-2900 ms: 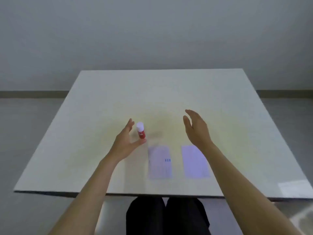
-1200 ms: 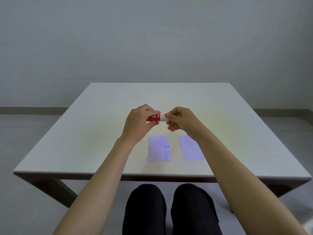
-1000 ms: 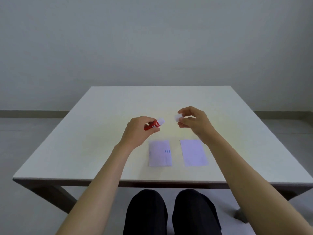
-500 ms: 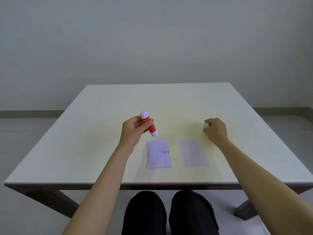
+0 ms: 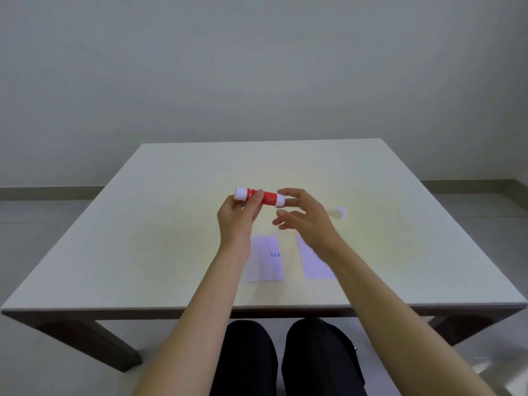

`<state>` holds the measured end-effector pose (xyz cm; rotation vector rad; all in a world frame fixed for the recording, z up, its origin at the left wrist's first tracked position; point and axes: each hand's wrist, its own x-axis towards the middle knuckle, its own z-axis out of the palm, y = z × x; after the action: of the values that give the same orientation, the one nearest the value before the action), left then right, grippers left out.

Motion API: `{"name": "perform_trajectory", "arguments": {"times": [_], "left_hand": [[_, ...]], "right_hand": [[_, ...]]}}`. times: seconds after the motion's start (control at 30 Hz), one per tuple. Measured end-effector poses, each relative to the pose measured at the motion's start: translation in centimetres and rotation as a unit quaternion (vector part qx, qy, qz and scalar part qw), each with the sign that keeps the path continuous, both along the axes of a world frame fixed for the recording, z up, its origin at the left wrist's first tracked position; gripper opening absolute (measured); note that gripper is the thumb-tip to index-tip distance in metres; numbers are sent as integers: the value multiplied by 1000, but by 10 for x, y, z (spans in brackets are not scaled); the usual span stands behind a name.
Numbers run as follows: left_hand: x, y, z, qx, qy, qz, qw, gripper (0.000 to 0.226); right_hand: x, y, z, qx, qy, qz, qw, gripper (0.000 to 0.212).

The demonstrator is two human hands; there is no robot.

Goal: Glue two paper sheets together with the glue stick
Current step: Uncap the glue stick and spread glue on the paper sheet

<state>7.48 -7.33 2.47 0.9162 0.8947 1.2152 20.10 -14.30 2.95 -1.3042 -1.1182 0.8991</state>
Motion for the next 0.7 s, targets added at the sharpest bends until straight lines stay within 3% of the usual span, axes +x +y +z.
{"name": "perform_trajectory", "arguments": {"times": [0.17, 0.37, 0.43, 0.53, 0.6, 0.7], "left_hand": [[-4, -12, -2, 7, -32, -1, 999, 12], [-9, -20, -6, 80, 53, -38, 995, 18], [-8, -22, -5, 82, 60, -32, 994, 18], [-7, -21, -1, 67, 46, -5, 997, 15], [-6, -21, 1, 61, 25, -4, 998, 15], [-5, -27, 1, 79, 18, -22, 996, 20]], "right_hand": [[-10, -1, 4, 18, 69, -43, 997, 14], [-22, -5, -1, -144, 131, -93, 977, 47], [-20, -8, -1, -117, 108, -88, 983, 46], [-14, -15, -1, -4, 70, -46, 996, 20], [-11, -18, -1, 17, 87, -15, 996, 18], [-12, -17, 1, -101, 153, -13, 983, 38]]}}
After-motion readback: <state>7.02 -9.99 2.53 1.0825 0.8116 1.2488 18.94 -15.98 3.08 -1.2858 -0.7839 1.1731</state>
